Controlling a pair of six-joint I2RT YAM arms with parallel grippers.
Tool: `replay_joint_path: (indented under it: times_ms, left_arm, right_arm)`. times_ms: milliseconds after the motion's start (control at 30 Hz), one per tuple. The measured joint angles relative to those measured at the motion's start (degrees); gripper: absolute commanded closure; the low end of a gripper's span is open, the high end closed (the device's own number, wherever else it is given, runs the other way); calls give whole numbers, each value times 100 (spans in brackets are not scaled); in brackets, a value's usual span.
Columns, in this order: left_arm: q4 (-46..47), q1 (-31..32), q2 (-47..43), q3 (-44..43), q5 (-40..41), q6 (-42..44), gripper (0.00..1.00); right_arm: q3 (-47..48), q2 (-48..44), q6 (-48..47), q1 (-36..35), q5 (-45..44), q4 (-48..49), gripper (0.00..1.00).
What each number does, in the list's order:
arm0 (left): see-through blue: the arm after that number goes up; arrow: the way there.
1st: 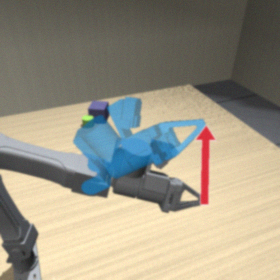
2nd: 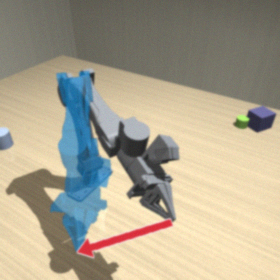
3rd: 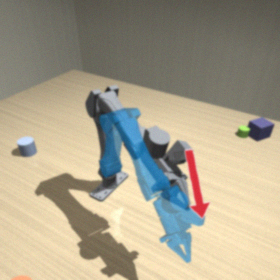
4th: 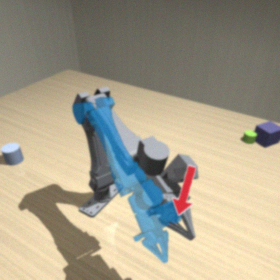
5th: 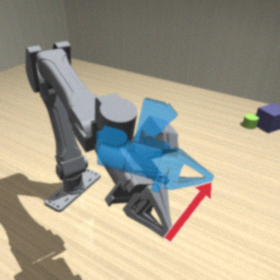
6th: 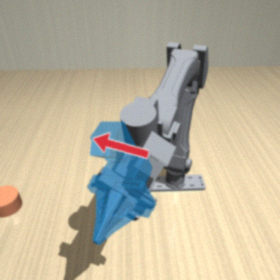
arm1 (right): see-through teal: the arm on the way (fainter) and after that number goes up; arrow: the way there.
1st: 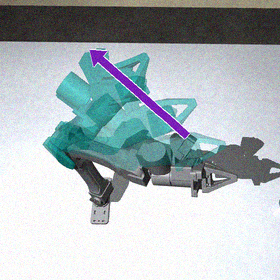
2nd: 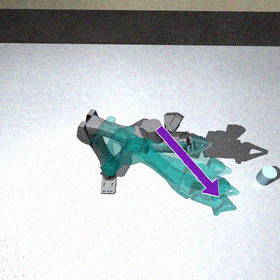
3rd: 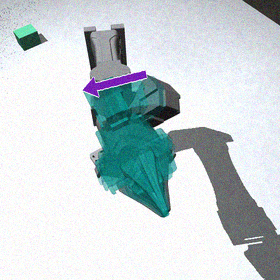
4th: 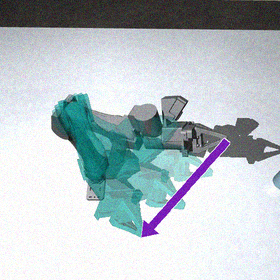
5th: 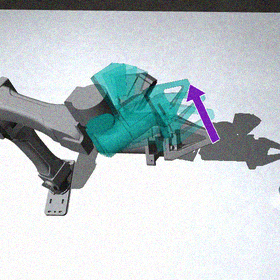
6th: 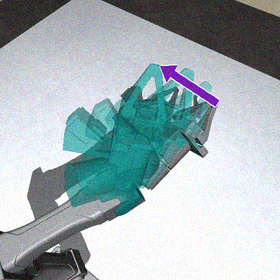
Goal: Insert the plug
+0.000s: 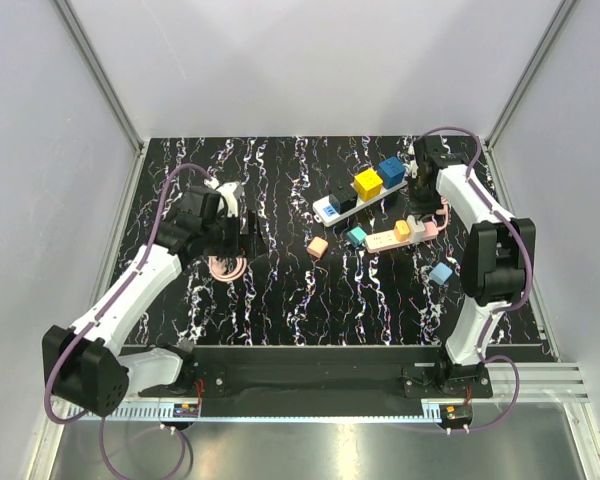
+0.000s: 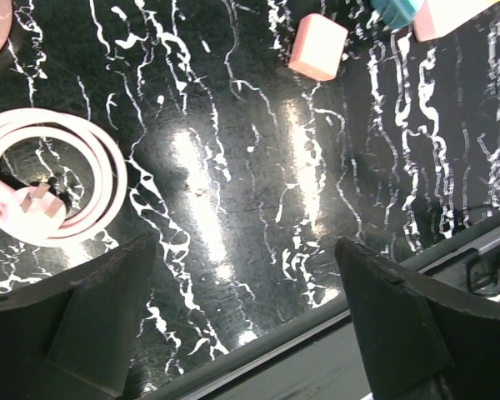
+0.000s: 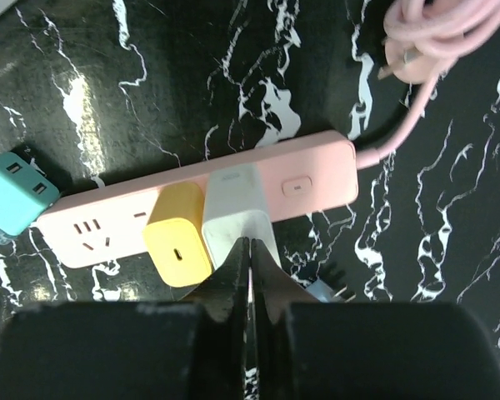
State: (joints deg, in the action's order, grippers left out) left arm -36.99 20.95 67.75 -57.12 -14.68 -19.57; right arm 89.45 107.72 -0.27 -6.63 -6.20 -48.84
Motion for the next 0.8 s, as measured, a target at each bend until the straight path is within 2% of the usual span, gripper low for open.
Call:
replay_joint_path:
  times_ms: [200,333,433,633,800]
  left_arm:
    - [-129,118,785,-402,162,179,16]
    - [-212,579,1738,-1231,415,334,17]
    - [-249,962,2411,-1993,592,420,18]
    - [-227,1519,3626,-3206,667,476,19]
    - [-267,1827,4559,-3707,748,476,21]
  right_arm:
    - [-35,-516,385,0,85,-140,43]
    - [-658,-1639,682,-7,684,411,26]
    - [-1296,-2494,942,-13,1045,857,1]
    - [-2378,-3755,1482,-13,1631,1698,0]
    - [-2625,-4365,1744,-13,1891,2094,0]
